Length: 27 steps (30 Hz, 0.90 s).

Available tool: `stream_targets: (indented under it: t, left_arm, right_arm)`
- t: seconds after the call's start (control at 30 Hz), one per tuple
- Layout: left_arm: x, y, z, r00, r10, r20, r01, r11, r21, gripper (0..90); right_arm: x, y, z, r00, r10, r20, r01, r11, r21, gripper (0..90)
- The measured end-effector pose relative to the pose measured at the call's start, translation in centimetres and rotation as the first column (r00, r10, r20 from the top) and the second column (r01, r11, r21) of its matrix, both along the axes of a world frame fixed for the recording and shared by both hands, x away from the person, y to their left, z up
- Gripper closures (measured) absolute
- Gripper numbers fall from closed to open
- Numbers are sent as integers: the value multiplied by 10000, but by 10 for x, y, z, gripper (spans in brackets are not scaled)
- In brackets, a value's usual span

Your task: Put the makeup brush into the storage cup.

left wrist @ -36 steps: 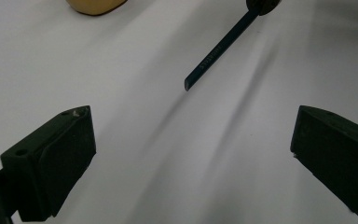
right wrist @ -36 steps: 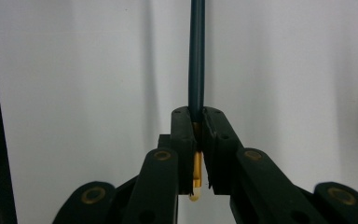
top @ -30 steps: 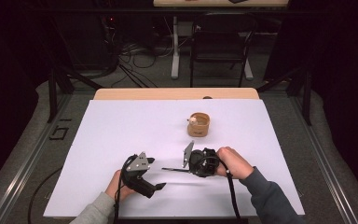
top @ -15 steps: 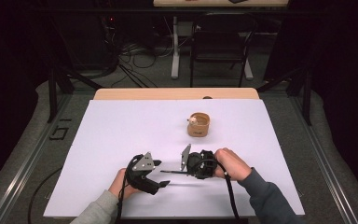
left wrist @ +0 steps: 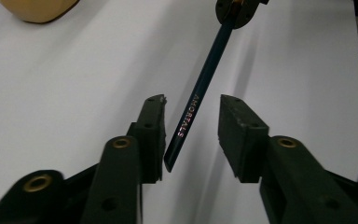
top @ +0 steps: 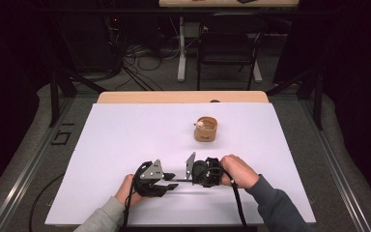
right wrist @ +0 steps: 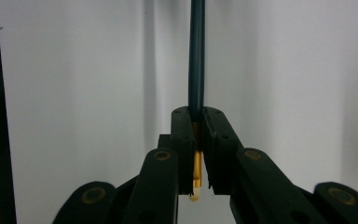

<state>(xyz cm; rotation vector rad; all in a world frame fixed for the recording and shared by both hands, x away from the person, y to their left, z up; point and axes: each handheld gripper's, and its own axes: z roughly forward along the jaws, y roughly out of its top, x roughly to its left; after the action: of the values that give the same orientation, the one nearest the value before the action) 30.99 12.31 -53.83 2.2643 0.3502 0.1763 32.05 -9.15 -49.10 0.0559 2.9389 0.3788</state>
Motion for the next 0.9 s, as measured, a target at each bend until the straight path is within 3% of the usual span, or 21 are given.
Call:
stream_targets:
  t: [0.23,0.5,0.9]
  left_arm:
    - [1,-1,0,9999,-163,-26,163,9998,96,716]
    - [0,-5,-2,9992,-394,-31,395,9988,290,742]
    - [-2,-8,-4,9942,-1066,-120,1071,9929,523,799]
  right_arm:
    - [-3,2,-1,9999,117,86,-116,9998,-140,836]
    - [-5,4,-2,9993,322,168,-317,9991,-275,836]
    - [-6,2,-5,9969,754,205,-744,9961,-465,831]
